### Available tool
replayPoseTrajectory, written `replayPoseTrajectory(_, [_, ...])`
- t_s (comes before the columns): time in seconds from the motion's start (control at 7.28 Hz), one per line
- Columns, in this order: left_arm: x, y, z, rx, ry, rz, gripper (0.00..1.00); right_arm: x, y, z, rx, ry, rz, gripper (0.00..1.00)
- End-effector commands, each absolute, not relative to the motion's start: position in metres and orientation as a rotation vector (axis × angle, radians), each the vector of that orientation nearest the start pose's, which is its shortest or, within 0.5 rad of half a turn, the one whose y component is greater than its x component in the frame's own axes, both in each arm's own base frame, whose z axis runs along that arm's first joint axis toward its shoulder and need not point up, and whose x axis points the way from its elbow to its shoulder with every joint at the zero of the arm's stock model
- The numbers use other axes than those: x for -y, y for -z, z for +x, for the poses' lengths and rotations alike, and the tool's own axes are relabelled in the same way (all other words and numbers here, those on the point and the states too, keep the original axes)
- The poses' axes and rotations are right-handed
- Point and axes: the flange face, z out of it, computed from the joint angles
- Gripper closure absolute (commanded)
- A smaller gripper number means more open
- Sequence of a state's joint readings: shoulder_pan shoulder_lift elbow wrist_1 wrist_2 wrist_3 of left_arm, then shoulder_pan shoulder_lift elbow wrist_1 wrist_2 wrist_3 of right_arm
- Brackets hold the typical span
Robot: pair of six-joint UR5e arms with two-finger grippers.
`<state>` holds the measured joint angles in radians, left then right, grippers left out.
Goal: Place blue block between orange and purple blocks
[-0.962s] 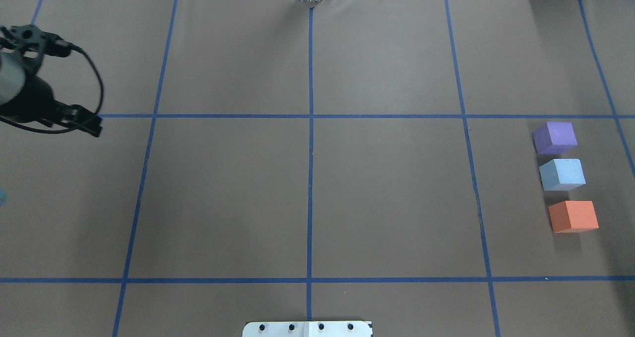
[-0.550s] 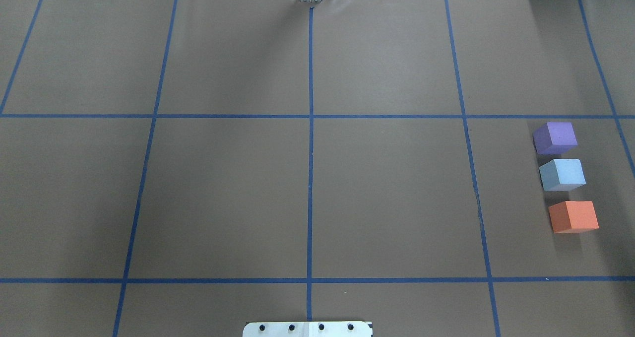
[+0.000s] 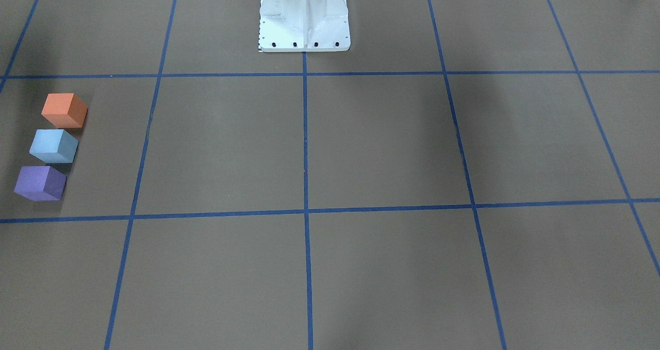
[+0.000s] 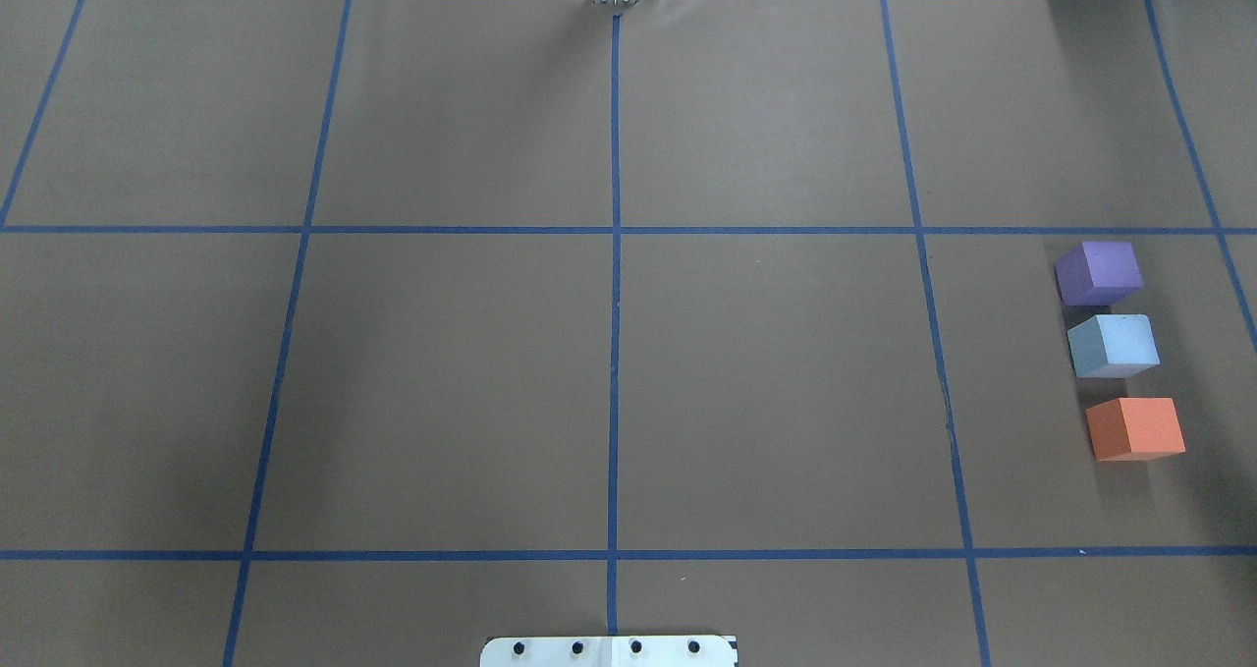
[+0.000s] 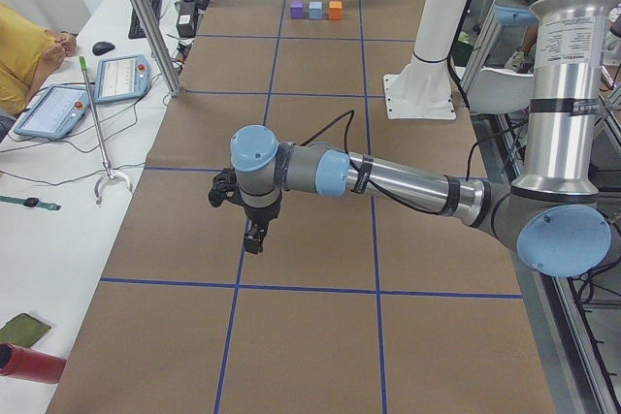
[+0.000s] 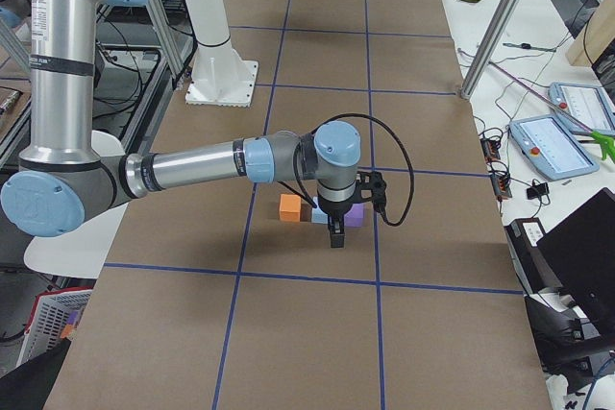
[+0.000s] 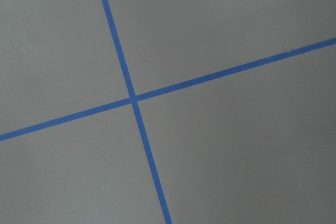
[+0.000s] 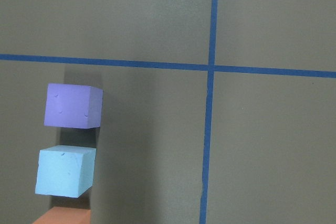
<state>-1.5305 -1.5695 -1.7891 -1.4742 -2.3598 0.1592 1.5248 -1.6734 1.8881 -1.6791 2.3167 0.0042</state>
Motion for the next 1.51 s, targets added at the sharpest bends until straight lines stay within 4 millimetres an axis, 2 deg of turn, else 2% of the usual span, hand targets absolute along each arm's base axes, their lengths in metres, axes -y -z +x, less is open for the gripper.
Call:
replayPoseTrajectory(0.0, [0.493,-0.583,-0.043,-0.784,-0.217,0.120,0.00,0.454,-0.563,0.036,0.721,0.106,0.079,0.00])
replayPoseTrajectory(0.27, [0.476,-0.602,-0.044,-0.789,-0.177,0.072,0.00,0.455,-0.566,0.030,0.718,0.116,0.069,0.00])
replayPoseTrajectory(0.41, [0.468,-0.604,-0.044,-0.795,-0.145,0.062,0.00,0.453,-0.567,0.031,0.718,0.115,0.067,0.00])
replayPoseTrajectory(0.69, [0.432,-0.586,-0.045,-0.798,-0.075,0.054,0.00,0.450,-0.569,0.031,0.720,0.115,0.067,0.00])
replayPoseTrajectory(0.82, [0.427,-0.568,-0.046,-0.791,-0.051,0.071,0.00,0.450,-0.568,0.031,0.720,0.115,0.070,0.00])
replayPoseTrajectory(0.96, [0.414,-0.581,-0.048,-0.785,-0.043,0.048,0.00,0.449,-0.569,0.031,0.720,0.116,0.069,0.00])
replayPoseTrajectory(1.1, [0.410,-0.575,-0.048,-0.786,-0.052,0.083,0.00,0.450,-0.569,0.031,0.720,0.115,0.070,0.00])
replayPoseTrajectory(1.24, [0.409,-0.580,-0.048,-0.786,-0.054,0.078,0.00,0.453,-0.566,0.030,0.727,0.117,0.072,0.00])
replayPoseTrajectory(1.37, [0.406,-0.574,-0.048,-0.786,-0.064,0.106,0.00,0.455,-0.564,0.029,0.732,0.118,0.076,0.00])
